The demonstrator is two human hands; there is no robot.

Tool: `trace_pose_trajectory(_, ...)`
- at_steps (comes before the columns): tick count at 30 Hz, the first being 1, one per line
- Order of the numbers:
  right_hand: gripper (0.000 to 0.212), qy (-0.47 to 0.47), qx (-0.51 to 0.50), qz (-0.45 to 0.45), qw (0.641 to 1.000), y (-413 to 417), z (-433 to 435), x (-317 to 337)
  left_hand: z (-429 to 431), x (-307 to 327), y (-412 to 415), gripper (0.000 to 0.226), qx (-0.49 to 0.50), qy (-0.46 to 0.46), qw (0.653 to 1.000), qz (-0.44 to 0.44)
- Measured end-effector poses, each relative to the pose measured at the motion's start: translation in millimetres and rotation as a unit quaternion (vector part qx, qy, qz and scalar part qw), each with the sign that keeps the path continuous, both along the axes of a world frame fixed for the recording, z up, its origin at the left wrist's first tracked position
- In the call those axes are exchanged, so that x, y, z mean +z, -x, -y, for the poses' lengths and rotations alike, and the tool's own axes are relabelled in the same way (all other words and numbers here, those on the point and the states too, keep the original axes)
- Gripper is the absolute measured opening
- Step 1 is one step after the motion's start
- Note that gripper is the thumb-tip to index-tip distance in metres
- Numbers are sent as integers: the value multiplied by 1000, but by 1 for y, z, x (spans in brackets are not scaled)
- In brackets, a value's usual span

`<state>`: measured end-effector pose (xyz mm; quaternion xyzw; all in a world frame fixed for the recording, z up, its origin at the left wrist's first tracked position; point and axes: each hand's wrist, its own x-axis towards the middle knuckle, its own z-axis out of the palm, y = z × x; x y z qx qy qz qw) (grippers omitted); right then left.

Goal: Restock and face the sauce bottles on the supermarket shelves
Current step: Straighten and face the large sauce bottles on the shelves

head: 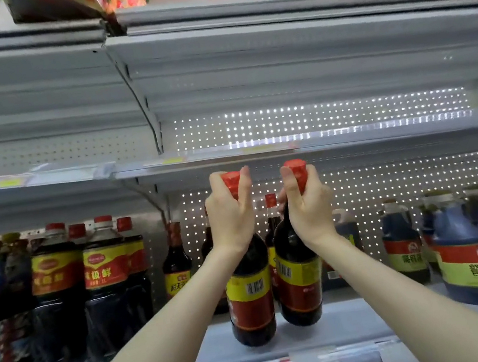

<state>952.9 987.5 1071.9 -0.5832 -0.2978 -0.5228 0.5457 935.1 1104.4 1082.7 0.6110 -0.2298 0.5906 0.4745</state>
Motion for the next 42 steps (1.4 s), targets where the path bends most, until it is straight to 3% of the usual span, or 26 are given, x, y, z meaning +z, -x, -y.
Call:
trace_pose_trajectory(6, 43, 4, 20, -56, 998, -45, 2, 0, 8, 2, -36, 25, -3, 17, 999, -27)
trace_pose_trajectory(11, 59, 14, 6, -110, 994, -76, 4, -6, 7, -3, -63, 30, 20, 32, 998, -58)
trace_pose_trajectory(14, 44, 36, -7, -131, 991, -91, 4, -3, 5, 1, -75, 29, 52, 25, 995, -83)
trace_pose_trajectory(16, 38, 60, 8, -163, 985, -100, 2, 0, 5, 3, -87, 43, 47, 17, 993, -103)
trace_pose_trajectory(18, 49, 71, 14, -196, 978, -107, 1, 1, 3, 2, -96, 59, 35, 18, 991, -130)
trace_pose_trajectory(21, 57, 92, 15, -239, 967, -115, 6, -1, -1, -1, -107, 44, 13, 10, 987, -157)
trace_pose_trajectory(27, 41, 119, 9, -251, 961, -134, 8, -3, -15, -19, -127, 16, 9, -25, 983, -179)
trace_pose_trajectory(32, 22, 143, 6, -252, 957, -140, 9, -22, -16, -36, -130, 43, 51, -24, 967, -250)
trace_pose_trajectory(38, 48, 112, 73, -275, 952, -129, 16, -50, -17, -62, -114, 55, 19, -30, 956, -290)
trace_pose_trajectory(42, 64, 97, 121, -303, 940, -119, 24, -88, -25, -101, -104, 74, -80, -20, 945, -316)
